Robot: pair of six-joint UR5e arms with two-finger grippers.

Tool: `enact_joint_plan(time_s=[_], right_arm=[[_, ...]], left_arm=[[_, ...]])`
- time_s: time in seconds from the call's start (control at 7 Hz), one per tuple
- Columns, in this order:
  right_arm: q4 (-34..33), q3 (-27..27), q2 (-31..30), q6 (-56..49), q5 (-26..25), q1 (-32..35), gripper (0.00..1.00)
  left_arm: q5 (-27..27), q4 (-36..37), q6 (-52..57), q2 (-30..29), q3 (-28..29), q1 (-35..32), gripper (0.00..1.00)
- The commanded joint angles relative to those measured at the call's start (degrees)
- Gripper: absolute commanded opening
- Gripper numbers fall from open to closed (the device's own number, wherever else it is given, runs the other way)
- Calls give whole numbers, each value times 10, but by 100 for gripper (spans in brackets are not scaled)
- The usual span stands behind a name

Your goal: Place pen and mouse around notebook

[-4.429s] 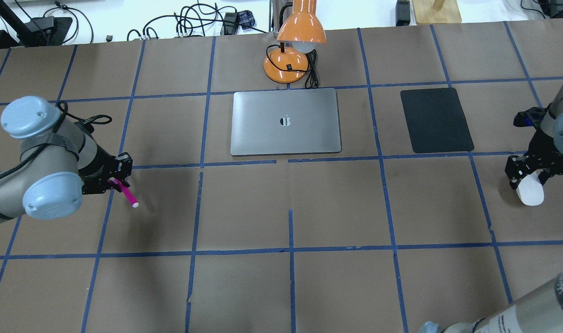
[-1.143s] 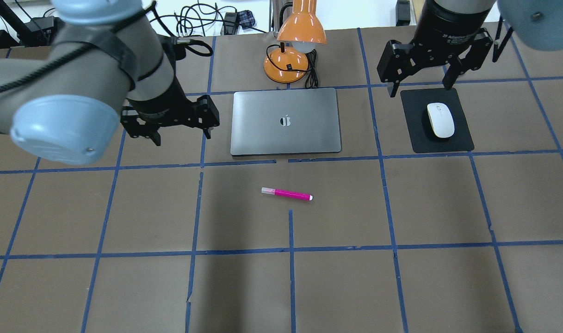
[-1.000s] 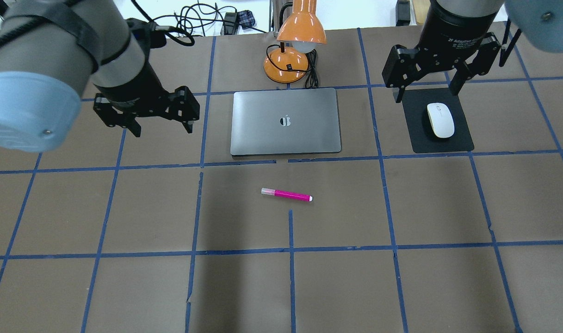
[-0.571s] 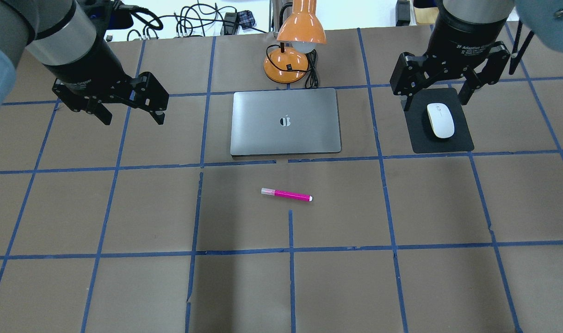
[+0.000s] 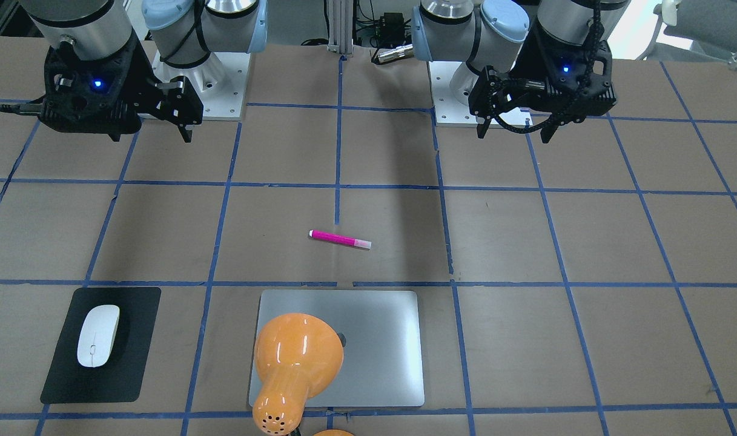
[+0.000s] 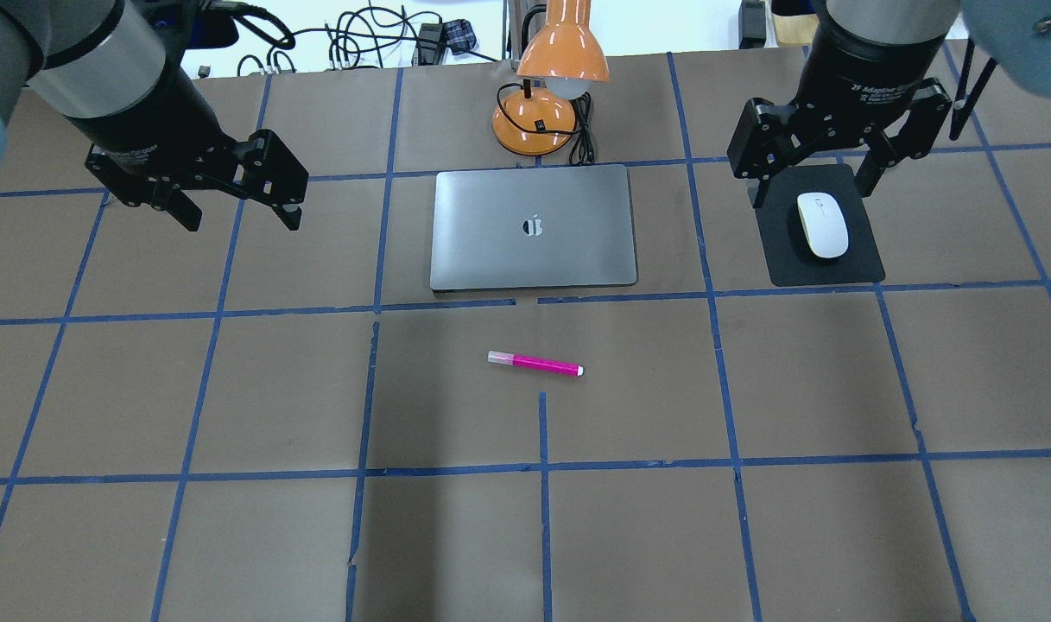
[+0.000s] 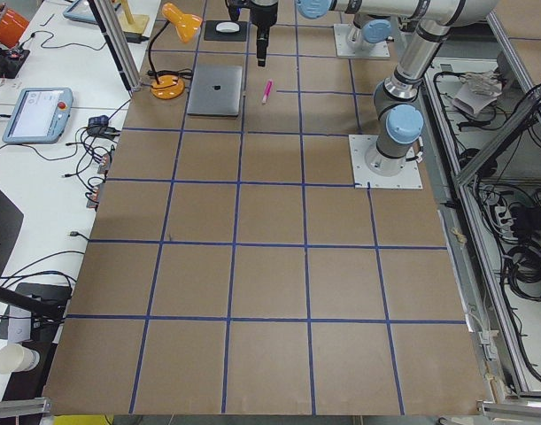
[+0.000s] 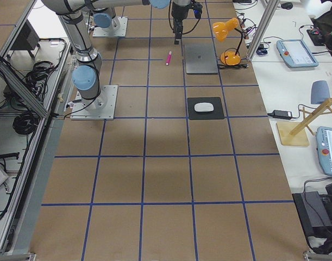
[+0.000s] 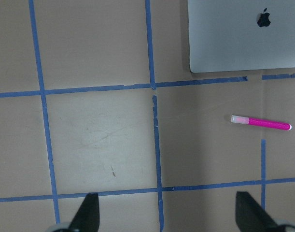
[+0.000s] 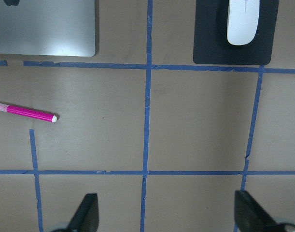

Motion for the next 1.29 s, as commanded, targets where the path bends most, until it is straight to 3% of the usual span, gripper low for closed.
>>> enact_joint_plan(time_s=[0.0, 1.14], right_arm=[[0, 0, 0, 0, 0, 0, 100], [-2, -1, 1, 0, 2, 2, 100]], left_arm=[[-1, 0, 0, 1, 1, 2, 100], [-1, 2, 0, 0, 10, 2, 100]])
